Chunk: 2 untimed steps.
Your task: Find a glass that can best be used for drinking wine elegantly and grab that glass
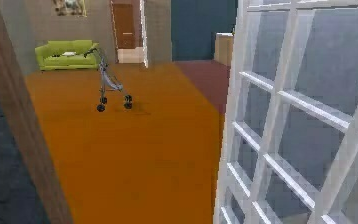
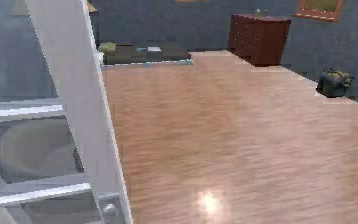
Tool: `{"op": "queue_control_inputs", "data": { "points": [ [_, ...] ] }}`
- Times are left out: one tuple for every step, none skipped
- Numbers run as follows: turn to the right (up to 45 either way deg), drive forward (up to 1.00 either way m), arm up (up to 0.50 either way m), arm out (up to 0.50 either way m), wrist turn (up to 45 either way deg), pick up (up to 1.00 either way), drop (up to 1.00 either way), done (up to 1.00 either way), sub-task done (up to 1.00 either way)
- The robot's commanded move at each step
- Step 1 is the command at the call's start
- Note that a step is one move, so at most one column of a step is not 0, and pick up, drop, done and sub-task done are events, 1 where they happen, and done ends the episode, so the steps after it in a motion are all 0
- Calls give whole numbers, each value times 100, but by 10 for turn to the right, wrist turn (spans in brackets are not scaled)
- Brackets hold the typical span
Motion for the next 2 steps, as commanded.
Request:
{"op": "queue_control_inputs", "data": {
  "points": [
    [0, 100, 0, 0, 0, 0, 0, 0, 0],
    [-60, 0, 0, 0, 0, 0, 0, 0, 0]
  ]
}}
